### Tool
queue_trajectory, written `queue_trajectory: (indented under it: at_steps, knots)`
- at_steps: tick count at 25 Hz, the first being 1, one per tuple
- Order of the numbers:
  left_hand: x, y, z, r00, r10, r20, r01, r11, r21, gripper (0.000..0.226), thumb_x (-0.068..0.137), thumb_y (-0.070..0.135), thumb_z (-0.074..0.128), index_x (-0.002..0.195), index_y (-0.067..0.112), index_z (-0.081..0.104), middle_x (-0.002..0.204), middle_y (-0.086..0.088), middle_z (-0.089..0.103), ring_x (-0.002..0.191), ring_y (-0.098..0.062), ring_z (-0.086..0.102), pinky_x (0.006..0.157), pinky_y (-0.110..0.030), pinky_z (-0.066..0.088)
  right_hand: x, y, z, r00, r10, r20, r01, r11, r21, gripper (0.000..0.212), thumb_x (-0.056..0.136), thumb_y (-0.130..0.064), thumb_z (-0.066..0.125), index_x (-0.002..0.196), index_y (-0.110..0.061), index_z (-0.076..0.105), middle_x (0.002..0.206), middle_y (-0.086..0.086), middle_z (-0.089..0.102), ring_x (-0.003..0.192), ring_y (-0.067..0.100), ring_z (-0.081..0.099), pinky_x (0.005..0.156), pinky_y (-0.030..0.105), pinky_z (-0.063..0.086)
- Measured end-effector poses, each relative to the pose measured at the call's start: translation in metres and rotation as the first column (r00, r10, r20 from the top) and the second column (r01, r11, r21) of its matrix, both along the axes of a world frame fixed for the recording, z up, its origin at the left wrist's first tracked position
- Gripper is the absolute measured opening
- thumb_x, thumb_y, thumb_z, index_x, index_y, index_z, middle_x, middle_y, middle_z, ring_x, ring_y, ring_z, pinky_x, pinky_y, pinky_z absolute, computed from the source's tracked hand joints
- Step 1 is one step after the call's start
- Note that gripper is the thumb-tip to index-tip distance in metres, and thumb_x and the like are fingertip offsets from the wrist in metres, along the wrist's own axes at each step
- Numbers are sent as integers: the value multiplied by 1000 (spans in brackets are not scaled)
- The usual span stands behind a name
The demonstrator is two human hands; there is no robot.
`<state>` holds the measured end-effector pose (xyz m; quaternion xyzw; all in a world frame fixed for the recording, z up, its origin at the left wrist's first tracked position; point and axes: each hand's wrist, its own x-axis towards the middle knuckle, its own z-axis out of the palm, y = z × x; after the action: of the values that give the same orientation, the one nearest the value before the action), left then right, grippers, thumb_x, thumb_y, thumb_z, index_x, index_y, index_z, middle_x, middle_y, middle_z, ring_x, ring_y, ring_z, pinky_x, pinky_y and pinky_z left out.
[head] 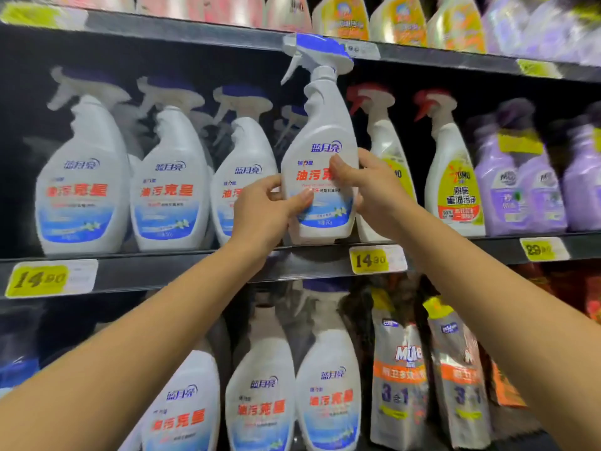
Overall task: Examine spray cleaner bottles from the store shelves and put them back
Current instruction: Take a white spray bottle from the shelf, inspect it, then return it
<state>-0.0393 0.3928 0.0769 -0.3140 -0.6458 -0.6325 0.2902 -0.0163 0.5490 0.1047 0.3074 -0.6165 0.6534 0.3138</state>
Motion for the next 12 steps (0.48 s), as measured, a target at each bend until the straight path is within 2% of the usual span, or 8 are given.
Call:
queue_trajectory:
  at_steps: [3, 6, 10, 12]
  knots:
    - [-7, 3, 2, 1000, 7, 12, -7, 1000, 9, 30, 81, 18, 74, 109, 20, 63, 105, -6, 73, 96, -19, 70, 87, -46, 56, -10, 3, 5, 999, -39, -21, 40, 998, 41, 31, 93, -15, 60, 122, -3, 55, 109, 13, 69, 96, 26, 69, 76, 36, 60]
    - [-10, 3, -2, 1000, 27, -9, -27, 999, 39, 45, 78, 17, 76, 119, 19, 57, 108, -7, 71, 97, -20, 69, 86, -46, 56, -20, 5, 3, 997, -74, -23, 76, 995, 60, 33, 93, -18, 61, 122, -4, 55, 111, 12, 69, 98, 26, 69, 76, 36, 60]
    - [-8, 8, -7, 947, 287, -144, -301, 950, -85, 39, 80, 29, 75, 114, 19, 62, 106, -3, 73, 92, -14, 69, 80, -31, 56, -30, 7, -6, 996, -80, -39, 81, 996, 45, 31, 93, -17, 61, 121, -7, 55, 109, 9, 69, 96, 22, 70, 72, 31, 60]
    - [-5, 9, -4, 875, 431, -220, -464, 876, -131, 38, 77, 38, 76, 109, 20, 67, 100, -1, 74, 89, -15, 68, 78, -34, 54, -34, 6, -12, 994, -84, -63, 85, 996, 7, 29, 93, -17, 61, 120, -12, 53, 107, 5, 69, 90, 15, 71, 68, 26, 58]
